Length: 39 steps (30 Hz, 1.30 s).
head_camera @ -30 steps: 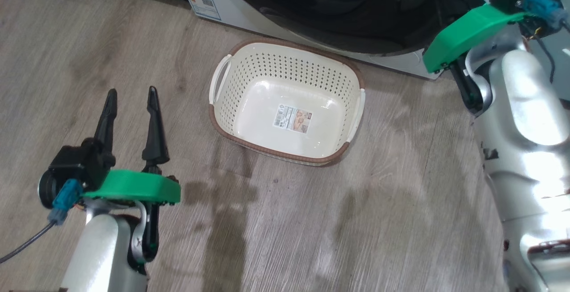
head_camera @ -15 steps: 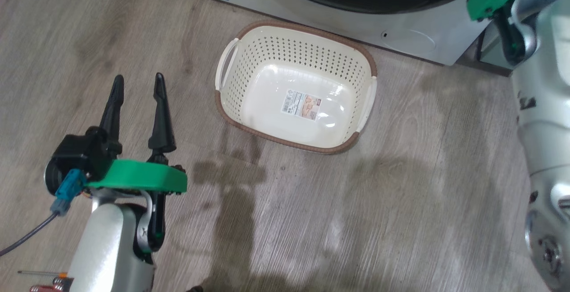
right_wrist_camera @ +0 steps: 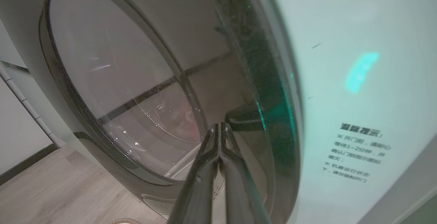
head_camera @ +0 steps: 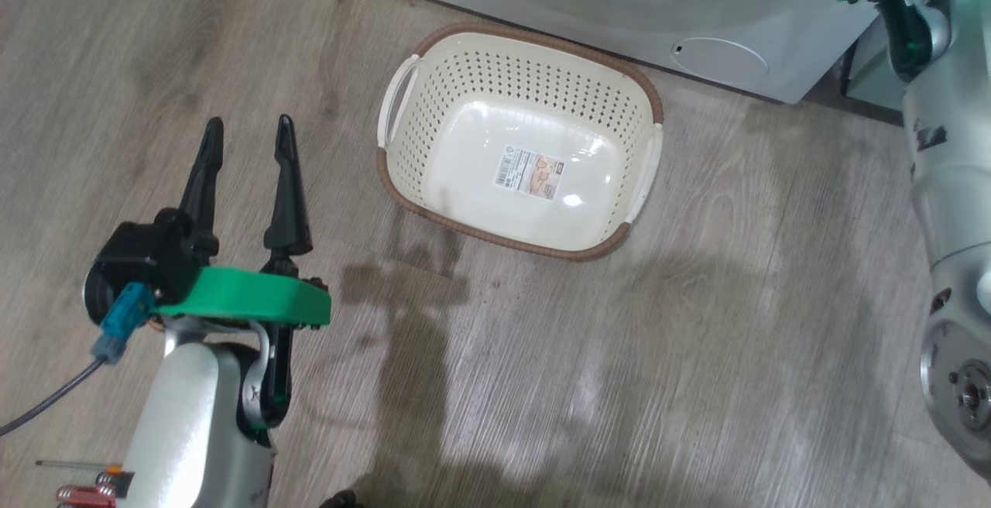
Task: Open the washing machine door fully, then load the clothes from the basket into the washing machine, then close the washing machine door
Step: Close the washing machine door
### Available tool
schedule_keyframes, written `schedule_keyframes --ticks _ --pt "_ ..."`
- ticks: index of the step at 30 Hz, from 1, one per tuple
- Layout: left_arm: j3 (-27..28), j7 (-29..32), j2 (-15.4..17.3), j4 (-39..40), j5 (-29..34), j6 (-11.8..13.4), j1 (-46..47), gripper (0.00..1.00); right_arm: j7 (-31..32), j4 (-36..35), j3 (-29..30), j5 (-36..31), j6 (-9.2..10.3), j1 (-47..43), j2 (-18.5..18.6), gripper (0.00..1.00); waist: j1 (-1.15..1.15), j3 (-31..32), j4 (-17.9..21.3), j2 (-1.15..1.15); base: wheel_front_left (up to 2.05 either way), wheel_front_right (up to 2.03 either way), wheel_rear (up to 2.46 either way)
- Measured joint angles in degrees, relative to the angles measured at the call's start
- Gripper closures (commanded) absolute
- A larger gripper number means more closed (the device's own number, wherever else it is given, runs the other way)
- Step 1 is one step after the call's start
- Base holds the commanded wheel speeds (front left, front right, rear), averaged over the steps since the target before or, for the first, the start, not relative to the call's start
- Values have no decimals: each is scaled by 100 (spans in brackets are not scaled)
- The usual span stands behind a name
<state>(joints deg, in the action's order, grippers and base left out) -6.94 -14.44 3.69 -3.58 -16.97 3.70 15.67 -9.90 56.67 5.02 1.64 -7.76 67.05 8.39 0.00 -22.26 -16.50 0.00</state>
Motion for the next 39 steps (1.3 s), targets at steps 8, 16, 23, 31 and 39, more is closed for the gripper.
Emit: schedule_keyframes --ticks 8,16,23,31,39 --pt "89 0 -37 -126 91 -59 -18 0 -294 194 -216 59 25 -8 -94 100 0 186 123 0 0 0 0" --pt "143 0 45 -144 151 -152 -163 0 -450 -850 -716 761 25 -1429 -271 0 0 460 575 0 0 0 0" --pt "133 90 209 -101 237 -149 -433 0 -456 -2382 -782 983 25 -2737 -338 0 0 742 983 0 0 0 0" --pt "77 278 326 90 244 -105 -825 0 -286 -3795 -425 977 25 -4343 -443 0 0 1084 1367 0 0 0 0" --pt "16 385 392 255 244 -91 -1170 0 90 -4900 -119 1099 25 -5662 -502 0 -1 1377 1612 0 0 0 0"
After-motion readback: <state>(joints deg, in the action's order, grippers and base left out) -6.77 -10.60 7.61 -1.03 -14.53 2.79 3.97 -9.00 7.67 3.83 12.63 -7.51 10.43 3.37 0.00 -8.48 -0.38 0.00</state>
